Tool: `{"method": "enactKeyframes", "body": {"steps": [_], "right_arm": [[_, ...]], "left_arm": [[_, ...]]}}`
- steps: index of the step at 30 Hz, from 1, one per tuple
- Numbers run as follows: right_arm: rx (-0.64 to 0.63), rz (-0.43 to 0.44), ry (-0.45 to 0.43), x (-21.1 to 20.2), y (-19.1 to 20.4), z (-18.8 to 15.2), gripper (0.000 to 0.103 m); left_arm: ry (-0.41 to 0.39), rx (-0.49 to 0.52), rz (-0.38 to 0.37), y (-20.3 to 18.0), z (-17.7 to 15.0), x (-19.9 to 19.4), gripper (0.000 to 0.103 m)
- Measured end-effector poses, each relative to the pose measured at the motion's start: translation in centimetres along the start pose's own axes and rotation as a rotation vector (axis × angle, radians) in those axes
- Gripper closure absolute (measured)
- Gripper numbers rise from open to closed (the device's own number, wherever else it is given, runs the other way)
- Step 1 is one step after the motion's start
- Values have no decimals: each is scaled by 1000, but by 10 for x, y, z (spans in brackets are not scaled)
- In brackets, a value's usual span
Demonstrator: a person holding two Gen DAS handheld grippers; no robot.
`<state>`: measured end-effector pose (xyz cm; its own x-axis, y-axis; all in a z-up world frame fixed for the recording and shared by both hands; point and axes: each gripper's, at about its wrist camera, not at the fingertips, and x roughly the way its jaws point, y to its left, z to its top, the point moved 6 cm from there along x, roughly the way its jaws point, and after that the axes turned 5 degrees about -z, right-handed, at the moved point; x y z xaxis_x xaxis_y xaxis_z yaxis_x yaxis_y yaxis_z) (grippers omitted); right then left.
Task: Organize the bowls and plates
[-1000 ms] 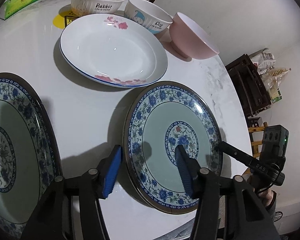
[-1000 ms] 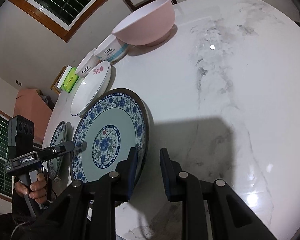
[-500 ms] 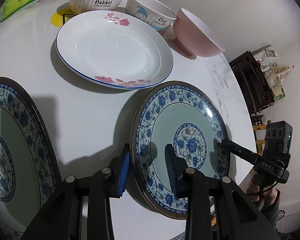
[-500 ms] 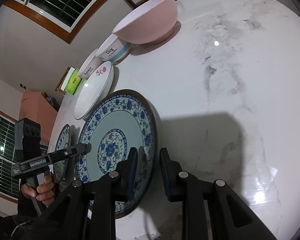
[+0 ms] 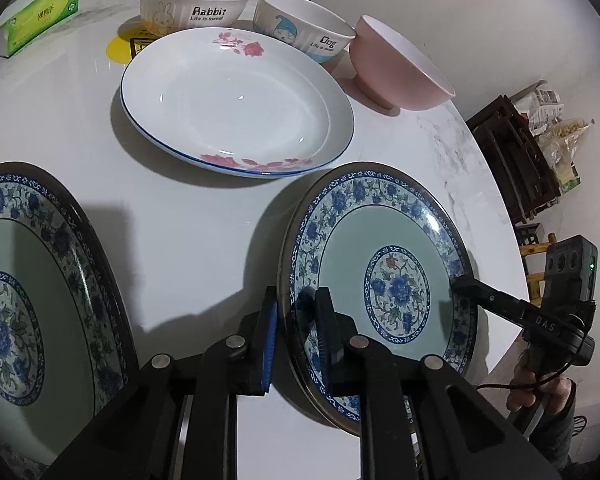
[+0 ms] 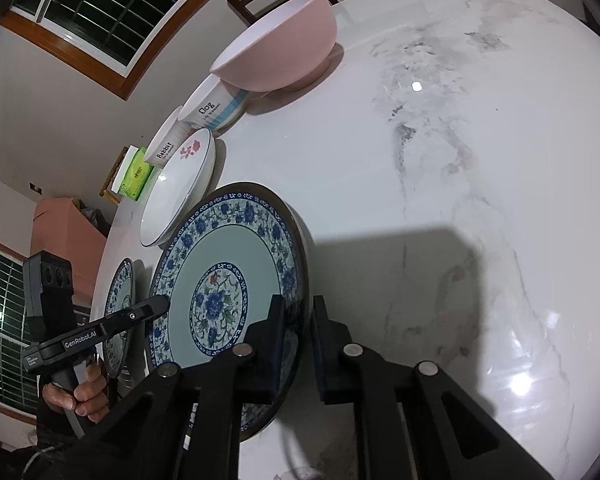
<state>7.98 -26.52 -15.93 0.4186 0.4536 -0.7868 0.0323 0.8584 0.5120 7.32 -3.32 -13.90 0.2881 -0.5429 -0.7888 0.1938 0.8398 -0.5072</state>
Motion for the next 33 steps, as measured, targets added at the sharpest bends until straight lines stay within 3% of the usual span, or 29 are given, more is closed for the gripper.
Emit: {"method": "enactKeyframes", "body": {"steps": [17,33], "right_arm": [[-20,-23,-29,-13,26,0,90],[-135,46,-27,-1,121,7,90]], "left_arm": [[-26,-8,-4,2,-1,-22,89],[-153,-65,53,47,5,-102,89]]}}
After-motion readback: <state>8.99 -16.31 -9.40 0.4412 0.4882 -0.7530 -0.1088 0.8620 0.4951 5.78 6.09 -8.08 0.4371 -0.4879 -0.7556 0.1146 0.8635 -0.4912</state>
